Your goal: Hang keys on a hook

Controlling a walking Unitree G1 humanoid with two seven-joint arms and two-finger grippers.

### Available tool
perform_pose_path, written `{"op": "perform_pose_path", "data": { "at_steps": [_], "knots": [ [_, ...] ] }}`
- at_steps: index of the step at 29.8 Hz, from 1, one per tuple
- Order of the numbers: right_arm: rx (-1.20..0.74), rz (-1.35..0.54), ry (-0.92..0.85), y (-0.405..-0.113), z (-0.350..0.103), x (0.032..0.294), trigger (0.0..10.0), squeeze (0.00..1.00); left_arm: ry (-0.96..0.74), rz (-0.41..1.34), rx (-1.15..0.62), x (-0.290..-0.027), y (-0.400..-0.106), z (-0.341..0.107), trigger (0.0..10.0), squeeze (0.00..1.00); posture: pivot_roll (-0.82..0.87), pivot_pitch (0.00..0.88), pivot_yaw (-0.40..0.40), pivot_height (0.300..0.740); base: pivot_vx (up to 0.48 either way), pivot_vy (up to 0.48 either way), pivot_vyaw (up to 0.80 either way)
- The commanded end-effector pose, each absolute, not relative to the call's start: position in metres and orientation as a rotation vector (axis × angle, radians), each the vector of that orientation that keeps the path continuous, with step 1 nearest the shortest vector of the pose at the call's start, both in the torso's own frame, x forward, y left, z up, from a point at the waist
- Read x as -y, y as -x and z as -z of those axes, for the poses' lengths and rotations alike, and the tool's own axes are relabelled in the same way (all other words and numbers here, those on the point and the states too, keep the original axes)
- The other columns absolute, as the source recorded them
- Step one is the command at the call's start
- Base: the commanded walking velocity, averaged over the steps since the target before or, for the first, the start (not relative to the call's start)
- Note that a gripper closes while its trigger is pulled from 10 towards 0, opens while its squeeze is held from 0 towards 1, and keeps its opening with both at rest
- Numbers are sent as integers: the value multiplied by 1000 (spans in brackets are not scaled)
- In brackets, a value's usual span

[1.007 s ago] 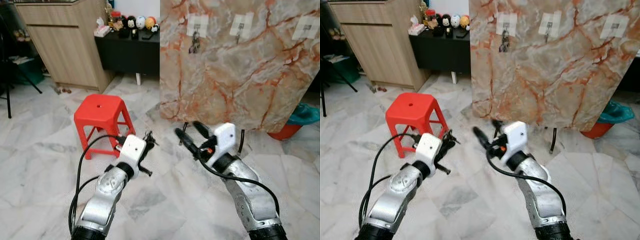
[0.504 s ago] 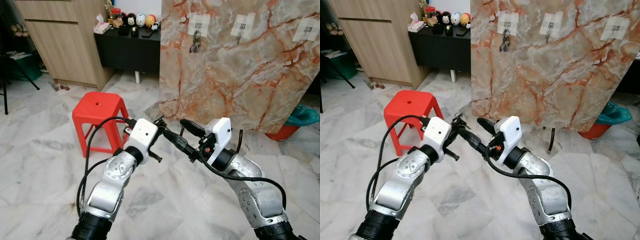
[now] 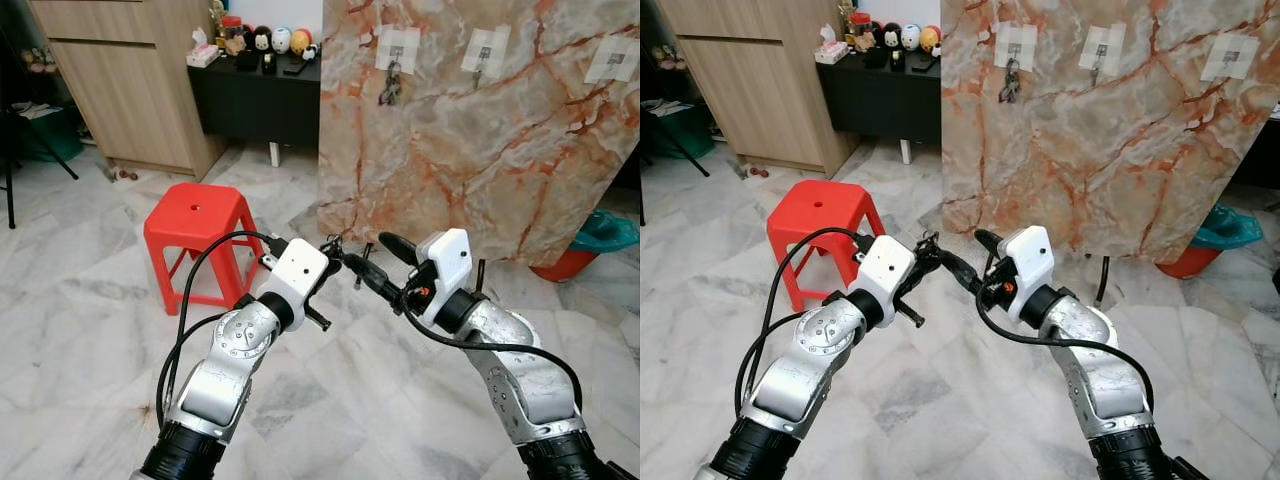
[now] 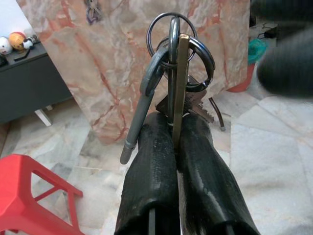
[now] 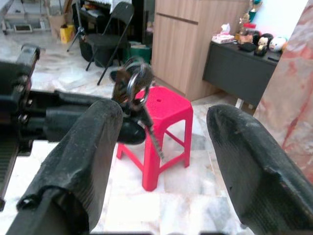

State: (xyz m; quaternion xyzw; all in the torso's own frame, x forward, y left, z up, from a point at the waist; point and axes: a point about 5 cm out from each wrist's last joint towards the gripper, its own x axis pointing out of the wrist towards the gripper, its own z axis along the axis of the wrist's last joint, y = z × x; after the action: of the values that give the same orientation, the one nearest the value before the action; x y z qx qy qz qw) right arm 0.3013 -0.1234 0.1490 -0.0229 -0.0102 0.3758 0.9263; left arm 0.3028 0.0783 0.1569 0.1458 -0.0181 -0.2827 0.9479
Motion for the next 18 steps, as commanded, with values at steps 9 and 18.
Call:
{"op": "perform_pose_path", "data": {
  "at_steps": [9, 18],
  "knots": [
    [13, -761, 62, -305, -142, 126, 10000, 0, -293, 623, 92, -67, -300, -176, 10000, 0, -23, 0, -52, 740, 0, 0, 0],
    [35, -751, 54, -310, -145, 125, 10000, 0, -300, 754, 72, -52, -289, -173, 10000, 0, -22, 0, -49, 740, 0, 0, 0]
  ]
}}
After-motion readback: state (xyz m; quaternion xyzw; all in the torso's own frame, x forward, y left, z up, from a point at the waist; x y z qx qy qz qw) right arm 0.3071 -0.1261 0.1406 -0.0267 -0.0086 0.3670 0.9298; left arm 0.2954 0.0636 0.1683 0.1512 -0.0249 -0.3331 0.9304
